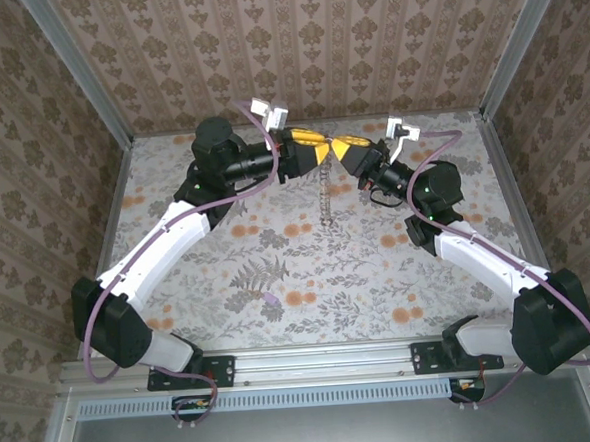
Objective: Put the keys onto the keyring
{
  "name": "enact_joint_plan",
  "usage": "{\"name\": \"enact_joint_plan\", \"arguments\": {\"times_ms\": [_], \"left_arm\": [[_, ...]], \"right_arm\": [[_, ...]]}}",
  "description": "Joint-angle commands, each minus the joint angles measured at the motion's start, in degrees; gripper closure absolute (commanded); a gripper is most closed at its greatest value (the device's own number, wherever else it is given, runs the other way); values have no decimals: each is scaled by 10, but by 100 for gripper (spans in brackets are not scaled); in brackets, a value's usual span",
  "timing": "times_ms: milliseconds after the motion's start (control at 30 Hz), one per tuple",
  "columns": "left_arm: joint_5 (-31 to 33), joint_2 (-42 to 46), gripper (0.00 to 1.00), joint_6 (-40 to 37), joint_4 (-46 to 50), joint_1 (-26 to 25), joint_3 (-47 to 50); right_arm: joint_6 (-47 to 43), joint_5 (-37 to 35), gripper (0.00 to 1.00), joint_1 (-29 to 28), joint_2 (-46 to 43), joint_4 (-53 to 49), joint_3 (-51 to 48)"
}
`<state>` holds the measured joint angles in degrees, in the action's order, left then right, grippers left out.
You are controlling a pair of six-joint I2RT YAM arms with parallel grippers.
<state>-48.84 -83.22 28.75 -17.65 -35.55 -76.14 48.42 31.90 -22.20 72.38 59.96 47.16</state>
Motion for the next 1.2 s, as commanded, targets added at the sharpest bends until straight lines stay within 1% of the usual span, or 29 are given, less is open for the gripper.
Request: {"name": "enact_joint_plan", "arguments": {"times_ms": [0, 200, 367, 533, 667, 800, 867, 933, 967, 1000, 1033, 1133, 1167], "left_arm": [[5, 8, 59, 1, -20, 4, 2], [-11, 5, 70, 8, -33, 3, 1], [-23, 0, 73, 6, -35, -3, -3], [-29, -3, 79, 4, -34, -7, -6], [-33, -4, 82, 2, -34, -10, -6], [-35, -4, 93, -5, -28, -14, -8], [-35, -4, 100, -12, -20, -15, -11], [-34, -4, 100, -24, -2, -16, -17], [-34, -3, 100, -32, 7, -16, -19], [-34, -2, 100, -44, 23, -15, -24], [-35, 0, 100, -61, 44, -15, -29], [-46, -1, 100, -119, 132, -13, -54], [-50, 0, 100, -138, 160, -12, -63]], "right_arm": [[2, 6, 100, -4, -5, 23, 7], [4, 4, 100, -3, -1, 26, 8], [4, 4, 100, -3, 1, 25, 8], [4, 2, 100, -3, 0, 25, 7], [3, 2, 100, -3, 0, 23, 6], [4, 2, 100, -3, 0, 22, 7], [4, 3, 100, -4, 0, 18, 7], [1, 6, 100, -2, -3, 1, 10], [-2, 6, 97, -1, -7, -13, 11], [-6, 6, 86, 3, -13, -33, 12], [-9, 7, 79, 9, -23, -58, 13], [-33, 14, 62, 31, -60, -158, 18], [-43, 20, 61, 38, -72, -193, 24]]}}
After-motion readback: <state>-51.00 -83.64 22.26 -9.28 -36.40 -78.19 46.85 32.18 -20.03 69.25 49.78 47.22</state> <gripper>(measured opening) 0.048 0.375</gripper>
